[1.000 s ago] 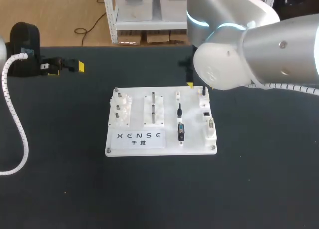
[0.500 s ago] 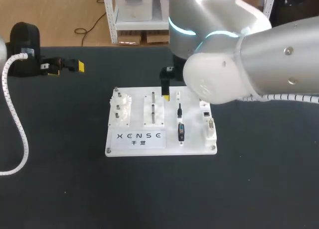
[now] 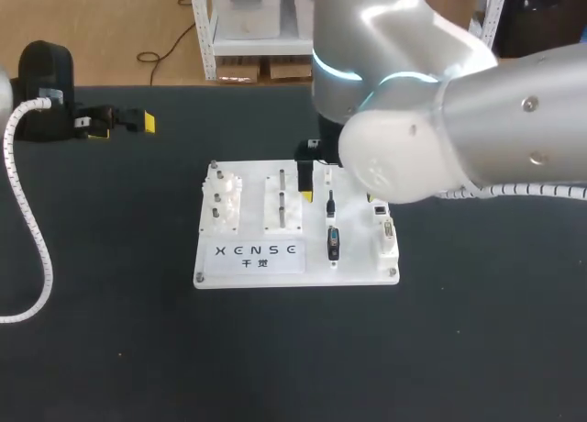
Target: Insert the USB connector, Ethernet cable, and multi-pin plug into their matching sockets one by one.
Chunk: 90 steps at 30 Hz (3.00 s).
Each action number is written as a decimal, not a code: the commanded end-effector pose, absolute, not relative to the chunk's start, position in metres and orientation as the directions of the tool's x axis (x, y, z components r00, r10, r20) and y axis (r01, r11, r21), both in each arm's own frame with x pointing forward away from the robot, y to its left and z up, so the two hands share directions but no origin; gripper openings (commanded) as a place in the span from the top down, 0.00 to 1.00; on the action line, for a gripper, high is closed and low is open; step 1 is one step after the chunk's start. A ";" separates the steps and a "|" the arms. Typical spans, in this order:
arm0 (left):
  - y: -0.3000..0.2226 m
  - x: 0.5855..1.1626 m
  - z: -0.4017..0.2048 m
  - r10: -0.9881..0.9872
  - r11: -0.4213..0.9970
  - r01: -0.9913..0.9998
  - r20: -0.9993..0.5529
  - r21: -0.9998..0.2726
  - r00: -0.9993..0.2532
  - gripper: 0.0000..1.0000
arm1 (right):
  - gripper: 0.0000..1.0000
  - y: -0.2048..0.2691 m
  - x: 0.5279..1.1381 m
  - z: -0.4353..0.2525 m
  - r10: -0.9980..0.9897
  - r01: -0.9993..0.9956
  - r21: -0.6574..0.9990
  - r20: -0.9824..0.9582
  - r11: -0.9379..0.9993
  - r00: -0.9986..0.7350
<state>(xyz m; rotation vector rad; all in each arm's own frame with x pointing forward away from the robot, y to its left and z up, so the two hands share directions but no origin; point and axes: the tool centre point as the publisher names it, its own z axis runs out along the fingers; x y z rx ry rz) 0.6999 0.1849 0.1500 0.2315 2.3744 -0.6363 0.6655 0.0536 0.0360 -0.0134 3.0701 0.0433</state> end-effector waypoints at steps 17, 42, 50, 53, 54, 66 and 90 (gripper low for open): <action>0.185 0.700 0.150 0.000 0.866 0.321 -0.642 -0.383 -0.767 0.00 | 0.00 0.057 0.663 0.037 0.013 0.013 0.000 -0.101 1.000 -0.995; 0.185 0.700 0.150 0.000 0.866 0.321 -0.642 -0.383 -0.767 0.00 | 0.00 0.054 0.663 0.024 0.056 0.056 0.015 -0.051 0.998 -0.997; 0.185 0.700 0.150 0.000 0.866 0.321 -0.642 -0.383 -0.767 0.00 | 0.00 0.052 0.661 0.022 0.051 0.050 0.029 -0.042 0.998 -0.998; 0.185 0.700 0.150 0.000 0.866 0.321 -0.642 -0.383 -0.767 0.00 | 0.29 0.053 0.658 0.021 0.039 0.038 0.035 -0.038 0.999 -0.999; 0.185 0.700 0.150 0.000 0.866 0.321 -0.642 -0.383 -0.767 0.00 | 0.40 0.054 0.657 0.021 0.037 0.035 0.035 -0.037 0.999 -0.999; 0.185 0.700 0.150 0.000 0.866 0.321 -0.642 -0.383 -0.767 0.00 | 0.59 0.062 0.660 0.020 0.023 0.021 0.037 -0.044 0.999 -0.999; 0.185 0.700 0.150 0.000 0.866 0.321 -0.642 -0.383 -0.767 0.00 | 0.80 0.064 0.658 0.017 0.017 0.015 0.019 -0.061 1.000 -0.998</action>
